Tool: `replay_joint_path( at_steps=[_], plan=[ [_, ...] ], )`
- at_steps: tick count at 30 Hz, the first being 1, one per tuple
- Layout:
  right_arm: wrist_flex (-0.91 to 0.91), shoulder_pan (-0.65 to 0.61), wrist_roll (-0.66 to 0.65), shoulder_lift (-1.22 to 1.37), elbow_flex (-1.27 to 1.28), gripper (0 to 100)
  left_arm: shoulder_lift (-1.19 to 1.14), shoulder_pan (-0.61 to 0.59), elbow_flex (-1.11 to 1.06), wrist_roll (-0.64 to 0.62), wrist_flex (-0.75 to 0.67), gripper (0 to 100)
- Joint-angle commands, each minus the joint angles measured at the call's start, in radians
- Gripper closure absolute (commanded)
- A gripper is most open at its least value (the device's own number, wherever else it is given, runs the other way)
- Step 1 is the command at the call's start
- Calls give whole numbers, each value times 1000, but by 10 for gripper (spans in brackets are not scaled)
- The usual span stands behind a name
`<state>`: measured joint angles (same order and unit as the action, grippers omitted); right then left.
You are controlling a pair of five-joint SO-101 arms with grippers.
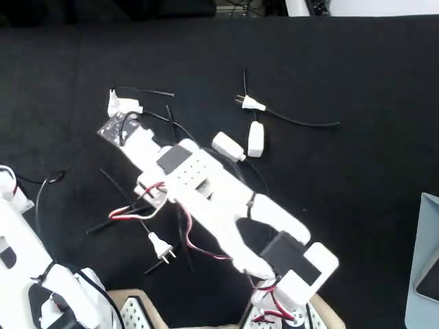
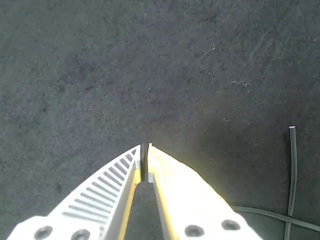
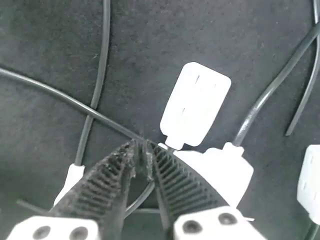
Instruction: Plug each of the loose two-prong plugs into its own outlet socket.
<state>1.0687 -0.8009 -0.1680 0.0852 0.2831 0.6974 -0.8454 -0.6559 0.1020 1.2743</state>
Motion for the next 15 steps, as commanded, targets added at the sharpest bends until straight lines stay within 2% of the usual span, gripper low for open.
replay_joint_path(
  at_steps=[1, 4, 6, 10, 15],
  plan=[
    [107, -55, 81, -77, -25, 933, 29, -4, 4, 11, -2, 956],
    [213, -135, 288, -108, -21, 826, 29, -4, -2, 11, -2, 956],
    [261, -175, 370, -111, -15, 793, 29, -2, -5, 11, -2, 956],
    [209, -227, 433, -77, 62, 803, 29, -2, -7, 11, -2, 956],
    [51, -249, 431, -18, 173, 825, 29, -2, -8, 11, 0, 956]
  ],
)
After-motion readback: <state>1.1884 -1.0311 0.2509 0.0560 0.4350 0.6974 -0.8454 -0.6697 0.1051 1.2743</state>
